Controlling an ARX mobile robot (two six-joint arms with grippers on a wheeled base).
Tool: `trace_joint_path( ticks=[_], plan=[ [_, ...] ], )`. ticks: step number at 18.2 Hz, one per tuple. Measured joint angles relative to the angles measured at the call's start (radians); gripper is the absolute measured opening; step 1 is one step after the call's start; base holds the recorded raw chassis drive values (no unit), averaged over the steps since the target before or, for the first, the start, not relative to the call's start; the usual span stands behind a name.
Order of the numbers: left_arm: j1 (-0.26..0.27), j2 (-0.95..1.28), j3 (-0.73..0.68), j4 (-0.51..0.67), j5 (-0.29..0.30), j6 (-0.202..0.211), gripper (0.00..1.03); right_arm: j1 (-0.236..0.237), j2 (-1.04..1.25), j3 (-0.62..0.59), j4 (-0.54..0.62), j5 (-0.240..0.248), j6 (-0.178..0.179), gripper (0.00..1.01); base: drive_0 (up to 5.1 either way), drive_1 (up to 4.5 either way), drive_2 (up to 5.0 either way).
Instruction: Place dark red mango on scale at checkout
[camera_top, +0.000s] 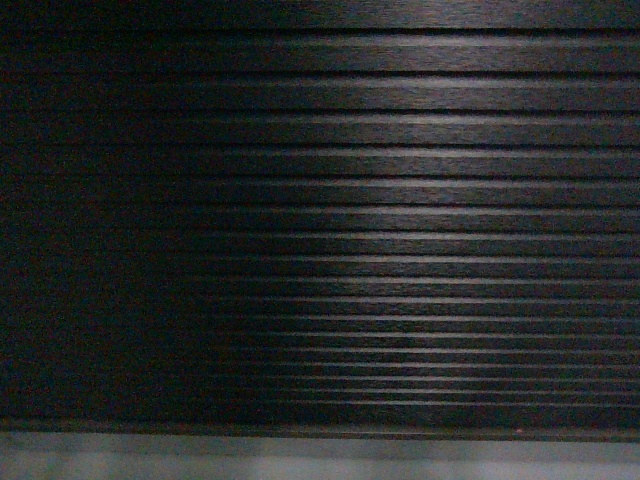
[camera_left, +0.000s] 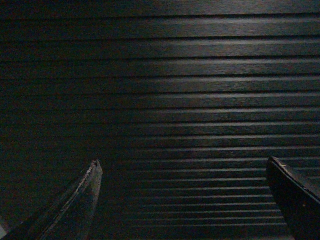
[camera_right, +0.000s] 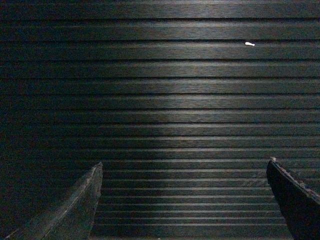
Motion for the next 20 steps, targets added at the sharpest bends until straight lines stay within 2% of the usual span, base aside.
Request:
trace_joint_path(
  ticks=[20],
  plan=[
    [0.0, 0.0, 0.0, 0.0, -0.001, -0.001, 0.98, 0.0, 0.0, 0.0, 0.0, 0.0, -0.001, 0.98, 0.0, 0.0, 0.0]
  ],
)
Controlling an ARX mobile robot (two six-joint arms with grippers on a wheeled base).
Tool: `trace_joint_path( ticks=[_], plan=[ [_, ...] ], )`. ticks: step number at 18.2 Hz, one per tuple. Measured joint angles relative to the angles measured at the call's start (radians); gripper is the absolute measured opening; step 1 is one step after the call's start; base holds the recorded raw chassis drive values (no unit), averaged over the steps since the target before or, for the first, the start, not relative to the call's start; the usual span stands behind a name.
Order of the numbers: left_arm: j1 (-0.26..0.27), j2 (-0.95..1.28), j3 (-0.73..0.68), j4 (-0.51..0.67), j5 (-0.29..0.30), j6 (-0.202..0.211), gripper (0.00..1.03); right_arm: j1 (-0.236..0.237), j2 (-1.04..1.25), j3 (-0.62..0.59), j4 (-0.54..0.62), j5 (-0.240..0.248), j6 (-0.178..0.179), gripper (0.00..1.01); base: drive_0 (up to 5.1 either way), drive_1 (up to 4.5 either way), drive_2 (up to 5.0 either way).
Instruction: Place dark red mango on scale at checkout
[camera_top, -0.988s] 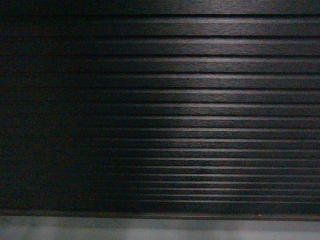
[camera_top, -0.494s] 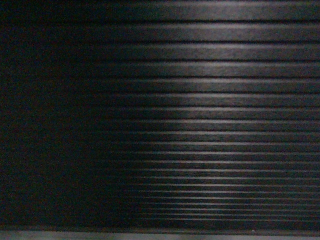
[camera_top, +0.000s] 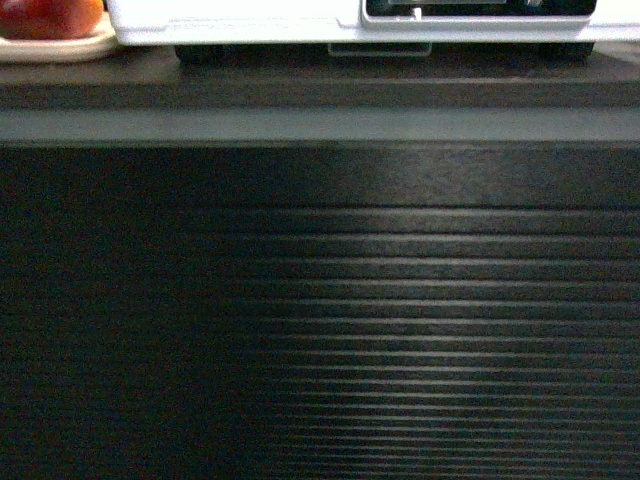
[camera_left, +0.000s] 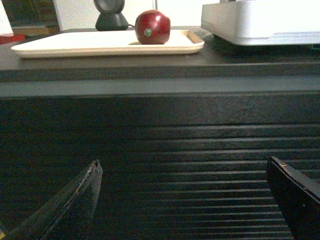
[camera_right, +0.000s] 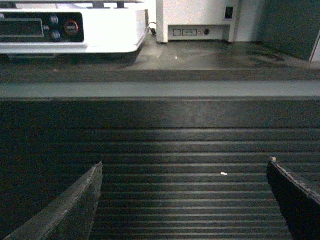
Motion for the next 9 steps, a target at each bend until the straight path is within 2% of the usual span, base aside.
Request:
trace_joint_path(
  ticks=[9],
  plan=[
    [0.0, 0.0, 0.0, 0.0, 0.002, 0.001, 0.98, 0.0, 0.0, 0.0, -0.001, 0.001, 0.001, 0.98, 0.0, 0.0, 0.0]
  ],
)
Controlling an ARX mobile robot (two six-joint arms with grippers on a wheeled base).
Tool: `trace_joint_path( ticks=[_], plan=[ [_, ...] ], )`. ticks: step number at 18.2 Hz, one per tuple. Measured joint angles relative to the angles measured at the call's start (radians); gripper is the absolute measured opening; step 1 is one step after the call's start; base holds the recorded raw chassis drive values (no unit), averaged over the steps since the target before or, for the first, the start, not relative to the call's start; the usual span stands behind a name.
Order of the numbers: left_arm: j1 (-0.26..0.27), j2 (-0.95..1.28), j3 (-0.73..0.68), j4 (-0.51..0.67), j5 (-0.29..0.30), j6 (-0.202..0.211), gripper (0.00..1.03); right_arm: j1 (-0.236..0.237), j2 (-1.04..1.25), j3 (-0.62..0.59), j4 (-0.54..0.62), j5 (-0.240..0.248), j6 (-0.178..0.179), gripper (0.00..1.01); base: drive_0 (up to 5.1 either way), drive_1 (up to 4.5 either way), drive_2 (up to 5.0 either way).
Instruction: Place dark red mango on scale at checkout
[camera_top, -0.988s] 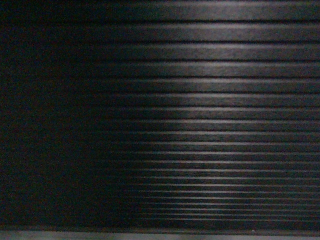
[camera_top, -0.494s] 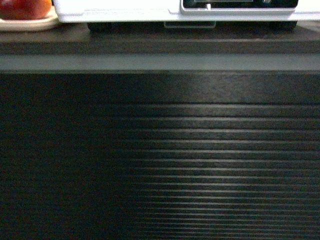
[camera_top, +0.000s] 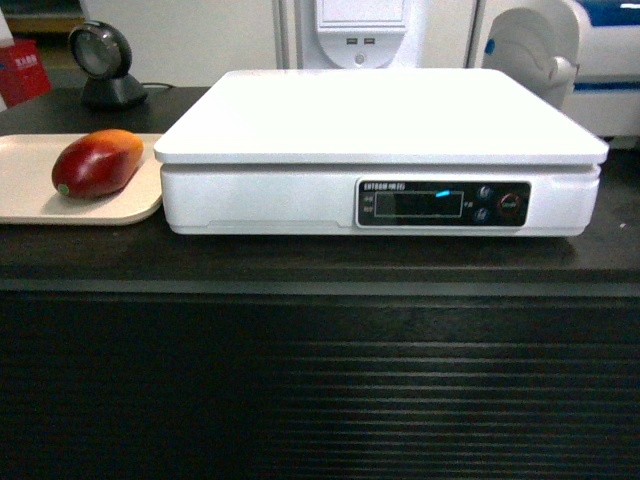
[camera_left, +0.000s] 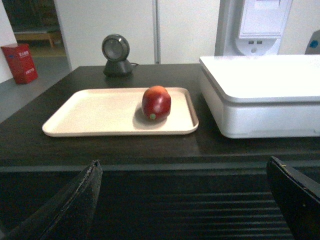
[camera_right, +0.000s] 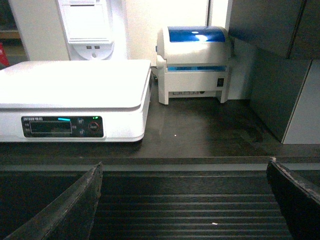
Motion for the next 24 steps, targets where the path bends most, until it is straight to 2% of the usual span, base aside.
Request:
trace_joint_path(
  ticks=[24],
  plan=[
    [0.0, 0.0, 0.0, 0.001, -0.001, 0.0, 0.98, 0.0, 0.0, 0.0, 0.001, 0.0, 0.0, 0.98, 0.0, 0.0, 0.0]
  ],
)
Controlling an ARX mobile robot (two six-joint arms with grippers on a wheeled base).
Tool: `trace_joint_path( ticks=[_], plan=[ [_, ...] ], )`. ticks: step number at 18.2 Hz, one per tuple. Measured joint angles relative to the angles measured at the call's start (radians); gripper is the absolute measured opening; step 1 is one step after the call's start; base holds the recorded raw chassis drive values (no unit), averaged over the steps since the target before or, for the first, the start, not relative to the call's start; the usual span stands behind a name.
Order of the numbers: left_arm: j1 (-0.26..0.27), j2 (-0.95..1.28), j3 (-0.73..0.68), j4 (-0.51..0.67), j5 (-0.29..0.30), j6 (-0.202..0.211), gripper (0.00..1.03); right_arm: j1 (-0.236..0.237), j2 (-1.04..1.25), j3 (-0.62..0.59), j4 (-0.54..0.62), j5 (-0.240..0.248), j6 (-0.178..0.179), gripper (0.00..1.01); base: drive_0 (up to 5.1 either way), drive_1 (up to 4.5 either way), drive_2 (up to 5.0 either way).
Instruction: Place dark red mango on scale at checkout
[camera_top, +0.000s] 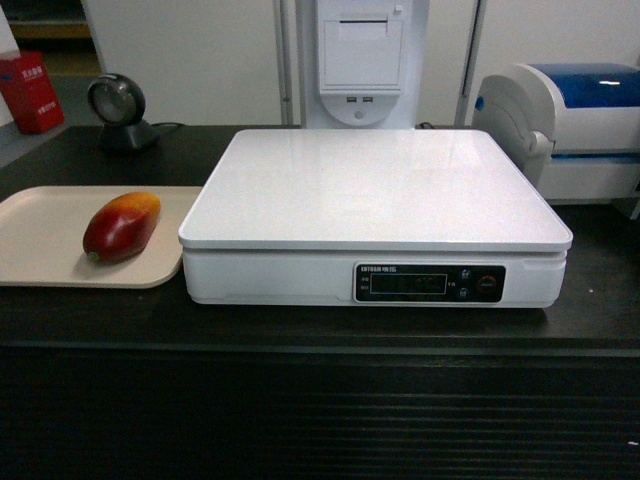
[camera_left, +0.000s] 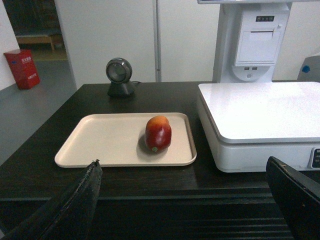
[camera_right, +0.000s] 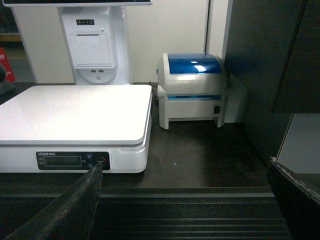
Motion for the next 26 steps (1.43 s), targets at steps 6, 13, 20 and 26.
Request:
trace_joint_path(
  ticks=[6, 13, 20, 26],
  plan=[
    [0.0, 0.0, 0.0, 0.0, 0.0, 0.0, 0.98, 0.0, 0.0, 0.0, 0.0, 0.0, 0.0, 0.98, 0.0, 0.0, 0.0],
    [-0.235, 0.47, 0.1, 0.294, -0.626, -0.016, 0.98, 0.0, 0.0, 0.0, 0.0, 0.0, 0.0, 0.98, 0.0, 0.0, 0.0],
    [-0.176, 0.621, 0.14, 0.437, -0.515, 0.001, 0.98, 0.0, 0.0, 0.0, 0.0, 0.0, 0.0, 0.98, 0.0, 0.0, 0.0],
    [0.068, 1.292, 0.44, 0.763, -0.011, 0.008, 0.98, 0.0, 0.0, 0.0, 0.0, 0.0, 0.0, 0.98, 0.0, 0.0, 0.0]
  ],
)
